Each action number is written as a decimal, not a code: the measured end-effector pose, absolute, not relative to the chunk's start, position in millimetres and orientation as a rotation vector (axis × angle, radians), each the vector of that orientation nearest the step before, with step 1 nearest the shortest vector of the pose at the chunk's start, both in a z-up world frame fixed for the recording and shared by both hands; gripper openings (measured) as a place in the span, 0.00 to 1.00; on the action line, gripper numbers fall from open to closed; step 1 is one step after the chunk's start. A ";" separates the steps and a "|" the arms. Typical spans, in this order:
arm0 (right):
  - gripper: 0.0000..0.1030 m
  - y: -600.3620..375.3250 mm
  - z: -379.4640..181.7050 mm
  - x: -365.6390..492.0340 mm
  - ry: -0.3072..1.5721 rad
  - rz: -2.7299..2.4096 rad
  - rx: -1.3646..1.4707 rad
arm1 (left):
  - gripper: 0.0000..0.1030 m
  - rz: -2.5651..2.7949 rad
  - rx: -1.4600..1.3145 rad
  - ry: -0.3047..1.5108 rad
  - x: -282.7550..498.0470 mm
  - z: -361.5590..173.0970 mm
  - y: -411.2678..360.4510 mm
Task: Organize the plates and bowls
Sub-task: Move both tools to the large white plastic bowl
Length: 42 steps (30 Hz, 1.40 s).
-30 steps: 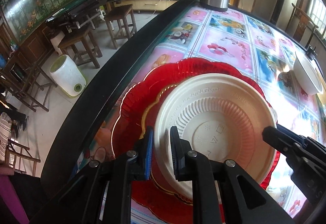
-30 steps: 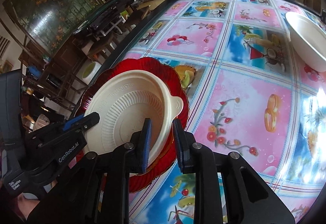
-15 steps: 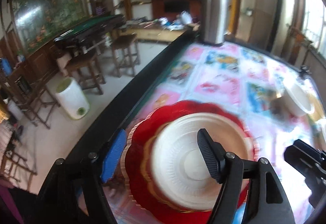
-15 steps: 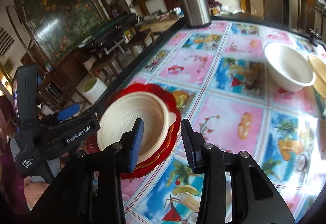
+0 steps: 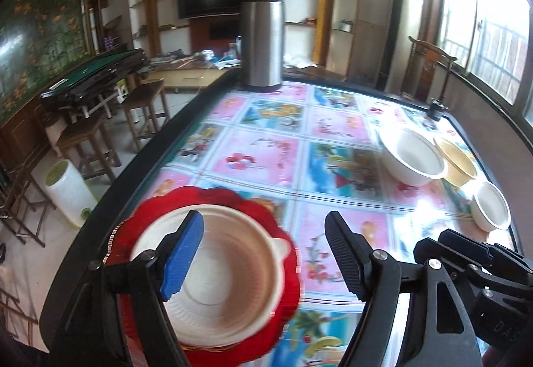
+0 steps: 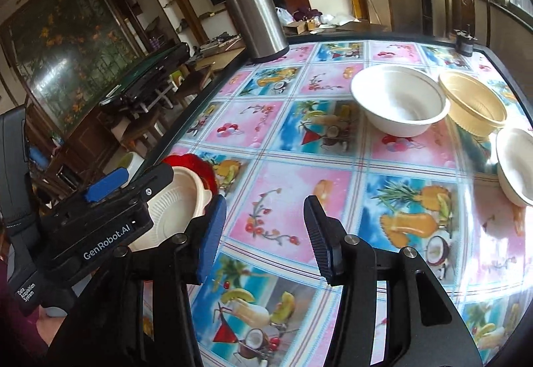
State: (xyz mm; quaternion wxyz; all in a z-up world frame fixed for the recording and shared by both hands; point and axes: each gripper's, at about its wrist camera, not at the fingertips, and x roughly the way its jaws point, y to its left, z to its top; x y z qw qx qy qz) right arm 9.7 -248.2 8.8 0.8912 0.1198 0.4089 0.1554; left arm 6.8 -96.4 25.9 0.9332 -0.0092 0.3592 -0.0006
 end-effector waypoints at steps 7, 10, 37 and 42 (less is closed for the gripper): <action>0.47 -271.1 5.5 8.8 0.850 0.282 0.273 | 0.73 -0.063 -0.008 0.753 9.0 24.6 -123.5; 0.47 -285.2 1.5 8.8 0.855 0.256 0.292 | 0.78 -0.083 -0.006 0.757 12.3 25.2 -133.9; 0.47 -420.6 -33.9 93.8 0.911 0.023 0.613 | 0.78 -0.169 0.028 0.911 135.2 11.7 -224.5; 0.47 -423.4 -47.6 120.9 0.948 0.021 0.639 | 0.78 -0.153 0.012 0.976 165.5 -2.7 -233.0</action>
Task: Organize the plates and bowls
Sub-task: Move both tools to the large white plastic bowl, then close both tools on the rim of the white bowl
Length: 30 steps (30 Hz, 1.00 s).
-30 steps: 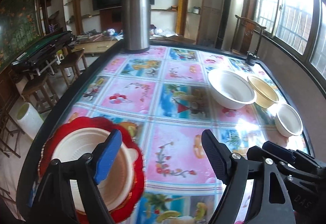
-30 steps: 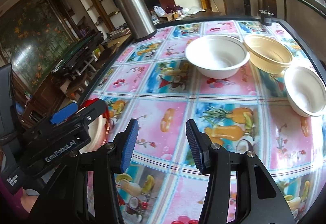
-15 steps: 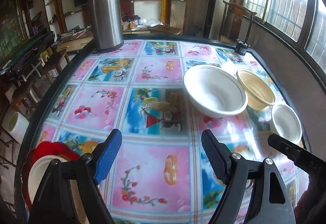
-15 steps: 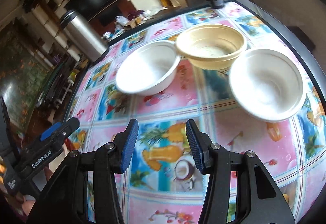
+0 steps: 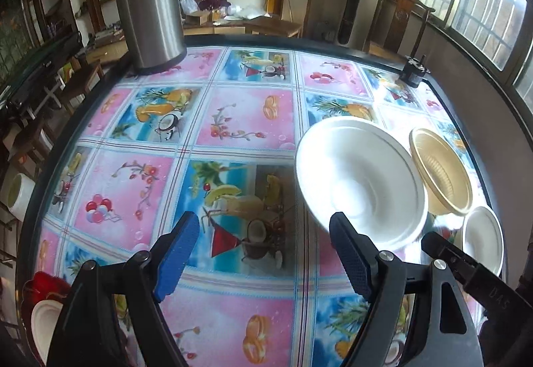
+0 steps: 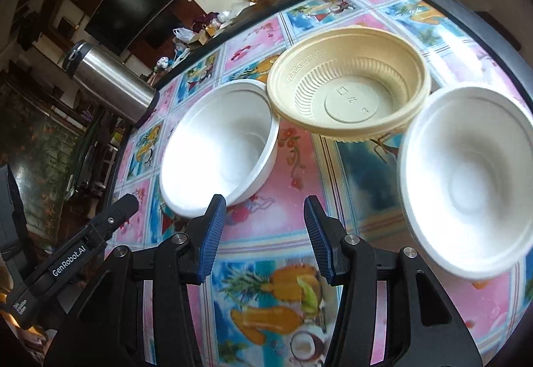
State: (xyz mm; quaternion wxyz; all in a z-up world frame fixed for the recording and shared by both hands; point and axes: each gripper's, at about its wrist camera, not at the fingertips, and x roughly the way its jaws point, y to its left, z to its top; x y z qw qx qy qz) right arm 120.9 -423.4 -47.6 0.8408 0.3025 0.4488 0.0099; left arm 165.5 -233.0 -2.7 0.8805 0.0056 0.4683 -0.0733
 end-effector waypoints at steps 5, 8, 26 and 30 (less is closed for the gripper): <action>0.47 -429.7 -52.0 144.8 0.957 0.016 0.629 | 0.78 -0.150 0.020 0.996 189.1 -10.9 -243.3; 0.47 -433.7 -55.8 155.1 0.960 0.025 0.636 | 0.78 -0.156 -0.011 1.026 199.3 -17.7 -246.0; 0.16 -424.6 -60.4 169.5 0.931 0.102 0.544 | 0.14 -0.171 -0.020 1.116 217.1 -49.9 -266.9; 0.16 -415.5 -57.3 167.5 0.936 0.102 0.501 | 0.13 -0.157 0.002 1.101 211.7 -49.2 -268.0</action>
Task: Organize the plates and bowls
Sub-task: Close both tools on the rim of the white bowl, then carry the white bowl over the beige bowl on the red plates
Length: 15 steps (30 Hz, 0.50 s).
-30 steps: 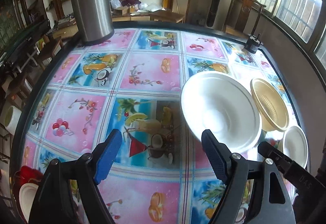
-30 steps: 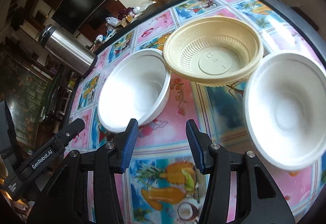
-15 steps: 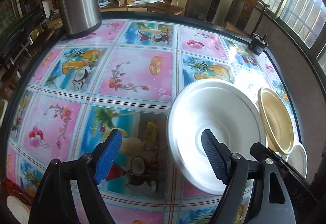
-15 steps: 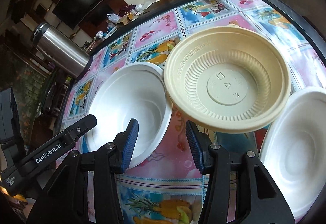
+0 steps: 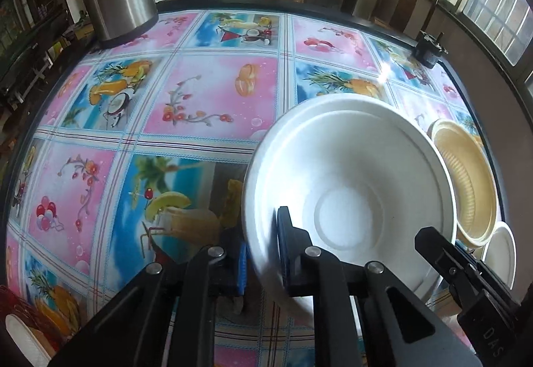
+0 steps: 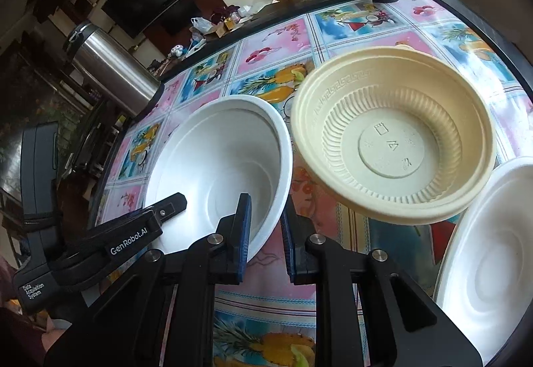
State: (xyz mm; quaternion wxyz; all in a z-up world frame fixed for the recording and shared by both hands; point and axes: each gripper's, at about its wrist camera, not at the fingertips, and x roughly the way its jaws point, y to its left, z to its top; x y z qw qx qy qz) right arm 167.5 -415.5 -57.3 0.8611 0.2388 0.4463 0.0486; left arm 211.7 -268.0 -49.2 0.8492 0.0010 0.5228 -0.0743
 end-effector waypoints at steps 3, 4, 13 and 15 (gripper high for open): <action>0.16 -412.3 -57.4 166.2 0.935 0.107 0.502 | 0.13 -0.150 -0.002 1.096 209.6 -47.7 -261.9; 0.16 -410.5 -57.2 164.7 0.934 0.108 0.502 | 0.13 -0.149 -0.008 1.095 208.7 -47.4 -259.9; 0.16 -394.0 -52.3 144.4 0.923 0.112 0.469 | 0.13 -0.150 -0.004 1.056 185.2 -43.2 -246.9; 0.16 -393.2 -50.1 138.3 0.915 0.115 0.473 | 0.13 -0.159 -0.016 1.050 179.9 -42.3 -243.4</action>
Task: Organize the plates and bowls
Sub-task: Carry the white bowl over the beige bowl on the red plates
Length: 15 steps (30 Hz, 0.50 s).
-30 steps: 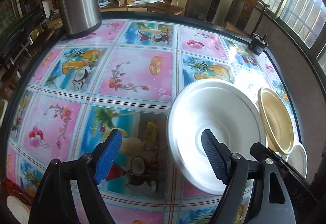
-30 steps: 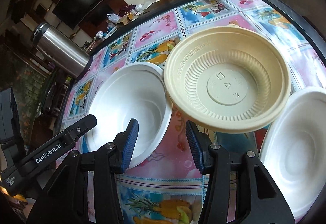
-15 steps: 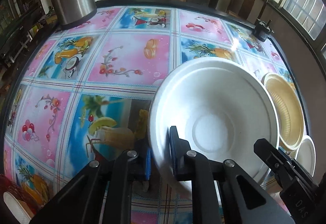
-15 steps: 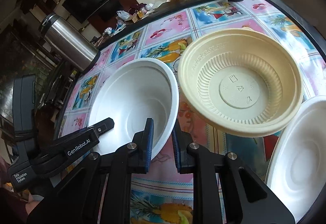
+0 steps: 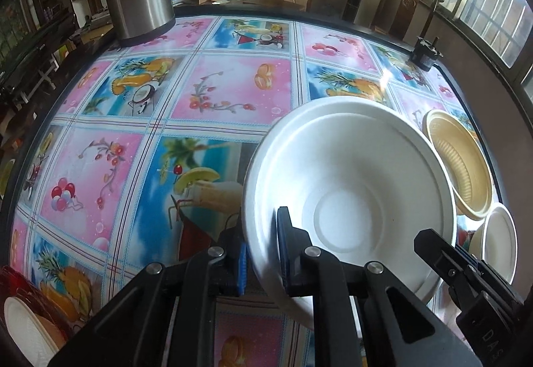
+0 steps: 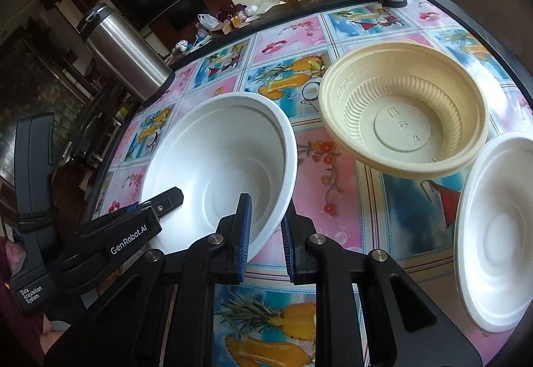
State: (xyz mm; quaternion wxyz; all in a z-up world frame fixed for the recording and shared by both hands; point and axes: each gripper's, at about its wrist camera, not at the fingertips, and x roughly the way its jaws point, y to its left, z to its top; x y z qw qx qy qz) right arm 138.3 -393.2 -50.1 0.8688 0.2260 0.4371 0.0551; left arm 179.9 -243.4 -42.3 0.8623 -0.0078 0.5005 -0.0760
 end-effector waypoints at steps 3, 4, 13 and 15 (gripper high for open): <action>0.16 -390.8 -46.0 126.6 0.900 0.116 0.475 | 0.13 -0.175 -0.035 1.045 173.1 -40.7 -239.6; 0.16 -389.5 -45.0 122.8 0.896 0.115 0.476 | 0.13 -0.176 -0.039 1.042 170.3 -39.8 -238.2; 0.16 -376.1 -37.3 94.4 0.876 0.117 0.468 | 0.13 -0.180 -0.059 1.020 145.7 -32.7 -224.4; 0.16 -374.7 -35.1 89.8 0.872 0.120 0.473 | 0.13 -0.179 -0.056 1.017 140.3 -30.7 -222.7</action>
